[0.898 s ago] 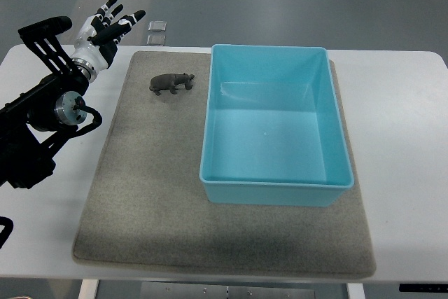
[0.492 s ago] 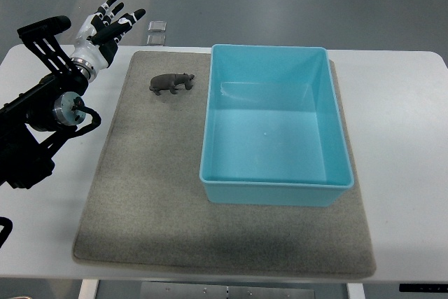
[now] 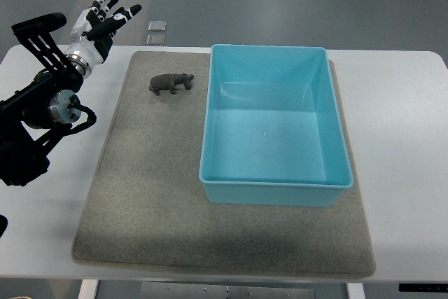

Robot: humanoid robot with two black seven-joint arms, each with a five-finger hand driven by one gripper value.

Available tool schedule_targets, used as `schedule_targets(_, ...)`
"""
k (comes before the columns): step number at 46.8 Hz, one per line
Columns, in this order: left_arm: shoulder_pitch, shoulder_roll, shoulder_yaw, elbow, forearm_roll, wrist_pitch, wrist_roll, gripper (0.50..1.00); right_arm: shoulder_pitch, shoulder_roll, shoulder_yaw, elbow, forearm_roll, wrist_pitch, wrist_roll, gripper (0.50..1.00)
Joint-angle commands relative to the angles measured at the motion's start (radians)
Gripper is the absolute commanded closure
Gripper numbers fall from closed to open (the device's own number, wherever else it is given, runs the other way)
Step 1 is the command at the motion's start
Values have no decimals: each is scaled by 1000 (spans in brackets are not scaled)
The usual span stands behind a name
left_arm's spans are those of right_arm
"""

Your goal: Place brown hippo in blue box with left hand

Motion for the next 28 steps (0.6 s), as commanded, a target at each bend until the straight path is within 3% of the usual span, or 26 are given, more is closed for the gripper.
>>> schedule_targets(1,-6,15,2,0,94,0,-34,506,0,0,0,0,0,0,0,564)
schedule_targets(8,3,21,7,3,283,-30,-32,506,0,0,0,0,0,0,0,564)
schedule_targets(15,5,22,7,-1,303,-49,-32,506,0,0,0,0,0,0,0,564)
schedule_targets(22,6,42,-15,2,285,-166,-32,506,0,0,0,0,0,0,0,564)
schedule_targets(28,3,47,-25,2,285,-181,-31,506,0,0,0,0,0,0,0,564)
